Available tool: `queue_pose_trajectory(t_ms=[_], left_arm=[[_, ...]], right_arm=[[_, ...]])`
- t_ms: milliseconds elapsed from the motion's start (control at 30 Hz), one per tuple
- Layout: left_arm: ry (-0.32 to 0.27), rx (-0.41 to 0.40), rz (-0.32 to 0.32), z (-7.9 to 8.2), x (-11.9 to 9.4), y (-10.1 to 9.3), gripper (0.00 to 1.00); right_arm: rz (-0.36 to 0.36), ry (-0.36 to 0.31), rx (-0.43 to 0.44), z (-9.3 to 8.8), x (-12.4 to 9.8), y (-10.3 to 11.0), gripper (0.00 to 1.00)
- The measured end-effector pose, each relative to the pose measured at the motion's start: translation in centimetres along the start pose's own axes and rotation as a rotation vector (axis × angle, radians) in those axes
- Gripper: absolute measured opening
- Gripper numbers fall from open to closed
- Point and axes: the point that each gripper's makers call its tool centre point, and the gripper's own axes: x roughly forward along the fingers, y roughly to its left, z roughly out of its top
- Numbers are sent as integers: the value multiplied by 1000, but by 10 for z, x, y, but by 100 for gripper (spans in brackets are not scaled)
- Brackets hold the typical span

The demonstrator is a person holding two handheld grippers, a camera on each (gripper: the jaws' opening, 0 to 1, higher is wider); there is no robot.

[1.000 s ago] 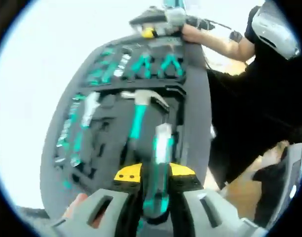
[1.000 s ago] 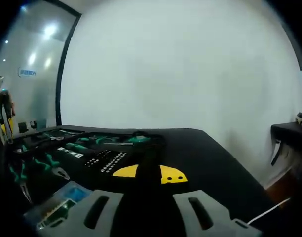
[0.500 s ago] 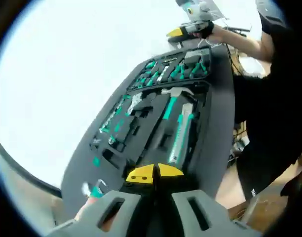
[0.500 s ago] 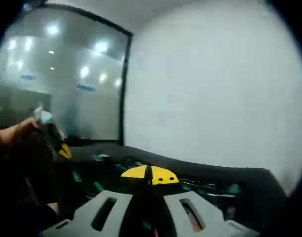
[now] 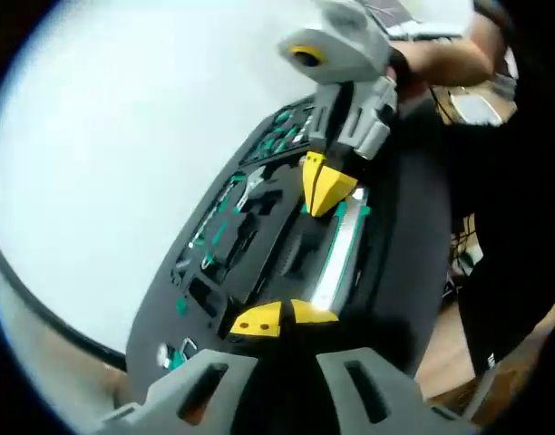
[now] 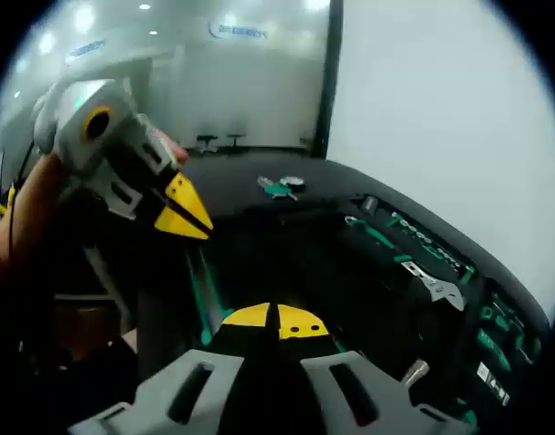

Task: Pick up the tools and put them into their designated positions in the toolbox.

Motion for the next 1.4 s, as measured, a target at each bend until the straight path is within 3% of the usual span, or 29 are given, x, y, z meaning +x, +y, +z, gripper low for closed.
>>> queue_pose_trajectory(t_ms=[67, 167, 233, 300, 367, 400, 433, 467, 567, 633, 833, 900, 933, 967, 1000, 1033, 1067, 1100, 1133, 1167, 1200, 1233, 1267, 1300, 1333, 1367, 1400], left_arm=[[-16, -28, -3, -3, -1, 5, 0], [47, -5, 56, -17, -7, 16, 0], [71, -27, 72, -25, -8, 21, 0], [42, -32, 57, -20, -6, 16, 0], [50, -33, 66, -20, -3, 16, 0], [53, -42, 79, -20, -2, 16, 0], [100, -29, 87, -27, -1, 14, 0], [63, -26, 112, -22, 0, 17, 0], [96, -27, 111, -22, 3, 17, 0], [134, 44, 119, -23, 3, 18, 0], [120, -3, 131, -23, 8, 18, 0], [114, -8, 129, -23, 8, 18, 0], [116, -15, 124, -23, 10, 15, 0], [140, -40, 43, -29, 17, -1, 0], [126, -63, 69, -29, 22, 4, 0], [92, -104, 109, -24, 26, 11, 0], [73, -22, 102, -21, 29, 12, 0], [86, -23, 103, -23, 18, 9, 0], [111, 25, 109, -22, 18, 11, 0], [140, 118, 102, -24, 15, 11, 0], [178, 237, 64, -26, 13, 10, 0], [159, 169, 77, -27, 13, 13, 0], [127, 28, 84, -32, 18, 16, 0], [46, -77, 115, -29, 20, 30, 0], [-53, -58, 232, -4, 2, 47, 0], [-194, -190, 311, 4, -6, 63, 0], [-283, -337, 353, -4, -8, 75, 4]], right_arm=[[5, 32, -42, 0, -4, -2, 0], [-55, -62, -77, 29, -5, -7, 0], [-83, -129, -147, 45, -5, 6, 0], [-171, -127, -283, 44, 2, 8, 0], [-221, -101, -399, 33, 13, 6, 0], [-231, -95, -415, 29, 14, 8, 0], [-229, -107, -381, 24, 15, 13, 0], [-251, -147, -426, 31, 11, 12, 0], [-272, -120, -452, 30, 15, 9, 0], [-274, -103, -485, 30, 16, 10, 0], [-248, -50, -450, 27, 19, 8, 0], [-271, -50, -476, 25, 18, 10, 0], [-288, -58, -514, 26, 18, 10, 0], [-240, 14, -522, 6, 25, 16, 0], [-201, -129, -539, 24, 31, 31, 0], [-281, -83, -554, 16, 26, 19, 0], [-289, -63, -521, 12, 28, 19, 0], [-289, -57, -519, 10, 28, 20, 0], [-266, -69, -528, 18, 29, 17, 0], [-203, -76, -518, 17, 28, 19, 0], [-124, -86, -454, 15, 14, 18, 0], [-210, -106, -345, 18, -2, -3, 0], [-285, -192, -300, 30, -26, -28, 0], [-286, -287, -293, 42, -40, -38, 0], [-305, -386, -231, 49, -65, -57, 1], [-364, -433, -187, 46, -89, -73, 4], [-429, -462, -176, 39, -114, -95, 6]])
